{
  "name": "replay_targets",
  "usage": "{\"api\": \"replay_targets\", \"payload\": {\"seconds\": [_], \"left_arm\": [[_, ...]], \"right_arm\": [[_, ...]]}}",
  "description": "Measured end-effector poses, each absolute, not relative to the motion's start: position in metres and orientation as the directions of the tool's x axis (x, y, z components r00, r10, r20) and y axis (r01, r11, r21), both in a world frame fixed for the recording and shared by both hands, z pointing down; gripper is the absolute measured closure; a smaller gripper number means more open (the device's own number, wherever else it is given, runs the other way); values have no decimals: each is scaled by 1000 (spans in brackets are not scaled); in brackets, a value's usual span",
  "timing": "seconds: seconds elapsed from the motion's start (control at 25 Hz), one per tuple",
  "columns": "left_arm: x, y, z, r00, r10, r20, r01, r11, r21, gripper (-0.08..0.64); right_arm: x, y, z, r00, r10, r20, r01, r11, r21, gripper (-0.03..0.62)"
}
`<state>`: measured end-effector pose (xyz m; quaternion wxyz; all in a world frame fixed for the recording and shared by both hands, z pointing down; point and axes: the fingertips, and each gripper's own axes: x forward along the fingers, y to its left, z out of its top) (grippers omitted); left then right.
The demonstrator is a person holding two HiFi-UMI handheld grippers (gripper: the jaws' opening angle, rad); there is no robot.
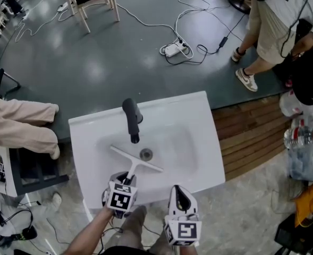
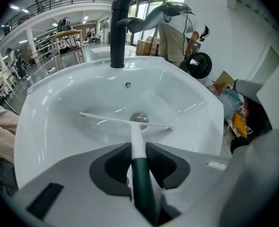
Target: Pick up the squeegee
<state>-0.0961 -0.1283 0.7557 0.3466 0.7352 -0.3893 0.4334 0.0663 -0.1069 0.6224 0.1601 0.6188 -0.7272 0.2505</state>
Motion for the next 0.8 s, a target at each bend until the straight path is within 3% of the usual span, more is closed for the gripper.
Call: {"api": "replay_targets", "payload": {"seconds": [0.8], "left_arm": [[-94,-143,690,363,-392,845,-890,-414,190,465]], "right_arm": [[71,-103,566,-181,-861,476,-983,150,-102,594]]}}
